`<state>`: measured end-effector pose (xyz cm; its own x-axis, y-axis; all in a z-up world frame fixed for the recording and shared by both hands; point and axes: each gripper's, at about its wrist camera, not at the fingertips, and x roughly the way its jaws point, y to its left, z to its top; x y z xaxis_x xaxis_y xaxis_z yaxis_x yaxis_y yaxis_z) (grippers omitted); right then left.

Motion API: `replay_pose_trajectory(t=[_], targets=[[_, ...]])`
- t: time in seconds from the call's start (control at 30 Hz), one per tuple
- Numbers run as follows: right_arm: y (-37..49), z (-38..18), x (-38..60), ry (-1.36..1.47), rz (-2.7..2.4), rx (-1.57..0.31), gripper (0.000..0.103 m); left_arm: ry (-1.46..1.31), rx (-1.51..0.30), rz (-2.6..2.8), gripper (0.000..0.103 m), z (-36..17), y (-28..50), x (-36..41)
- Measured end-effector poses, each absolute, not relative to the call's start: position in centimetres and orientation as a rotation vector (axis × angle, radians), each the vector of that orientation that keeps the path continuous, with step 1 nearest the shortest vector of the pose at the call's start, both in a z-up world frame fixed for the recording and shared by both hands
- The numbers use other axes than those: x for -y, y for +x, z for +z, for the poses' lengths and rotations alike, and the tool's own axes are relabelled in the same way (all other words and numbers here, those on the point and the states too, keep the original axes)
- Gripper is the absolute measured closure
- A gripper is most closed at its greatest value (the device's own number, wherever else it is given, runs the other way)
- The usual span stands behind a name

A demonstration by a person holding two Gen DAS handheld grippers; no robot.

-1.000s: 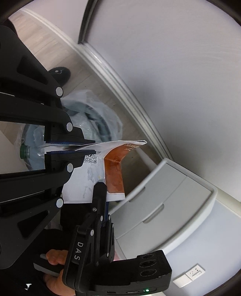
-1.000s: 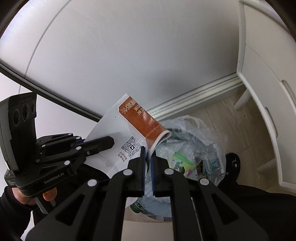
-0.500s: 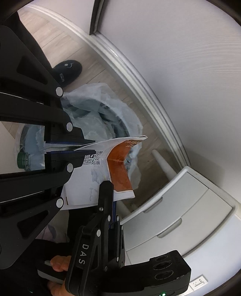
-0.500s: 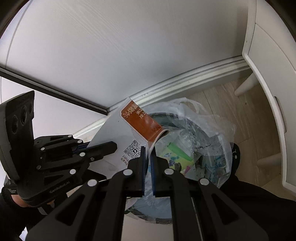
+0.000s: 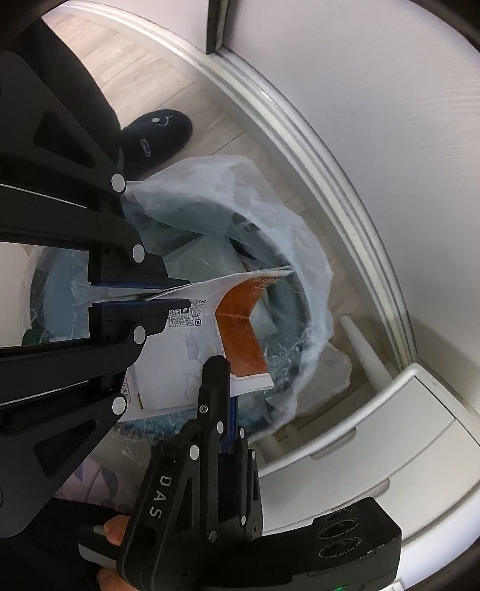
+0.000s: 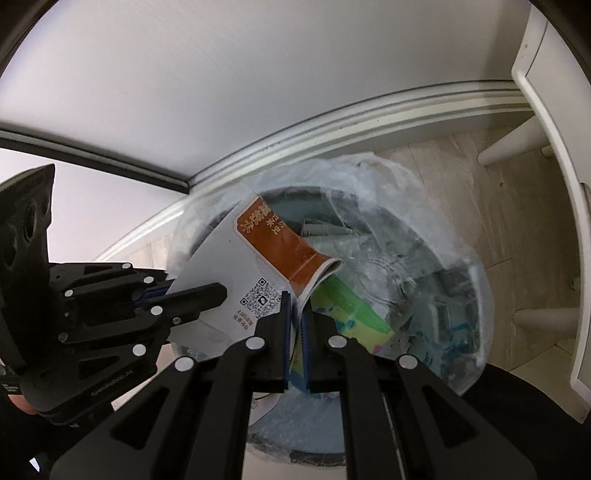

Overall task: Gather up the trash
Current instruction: 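Lower the held paper packet into the bin opening with the right tool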

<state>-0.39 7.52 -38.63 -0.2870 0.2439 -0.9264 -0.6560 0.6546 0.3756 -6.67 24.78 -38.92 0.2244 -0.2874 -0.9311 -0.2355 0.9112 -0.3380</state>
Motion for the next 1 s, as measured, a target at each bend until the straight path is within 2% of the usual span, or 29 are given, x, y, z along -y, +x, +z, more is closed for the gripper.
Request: replay_pose_trajectory(t=[0.53,0.73,0.77,0.83,0.87,0.9,1.0], targets=[[-1.5,-42.2,-8.7,-0.429,0.919,-1.706,0.096,-0.477,-1.467,-0.037,0.099,-43.0,-6.9,-24.7],[-1.8,-42.3,-8.9,-0.435,0.935,-1.696,0.096,-0.490,-1.464,-0.043,0.099,-42.9,-6.9,-24.7],[-1.7,-42.3,-9.3,-0.429,0.939,-1.692,0.096,-0.498,-1.458,-0.048,0.098,-42.8,-6.9,-24.7],[-1.7,-41.6,-9.3,-0.422,0.943,-1.673,0.095,-0.499,-1.440,-0.051,0.082,-42.3,-6.8,-24.6],[-1.7,-41.4,-9.3,-0.421,0.944,-1.666,0.091,-0.494,-1.429,-0.053,0.079,-41.9,-6.7,-24.5],[-1.7,-41.1,-9.4,-0.421,0.945,-1.656,0.081,-0.491,-1.421,-0.057,0.076,-41.6,-6.8,-24.6],[-1.5,-40.2,-9.2,-0.419,0.940,-1.630,0.071,-0.489,-1.407,-0.062,0.073,-40.9,-7.0,-24.3]])
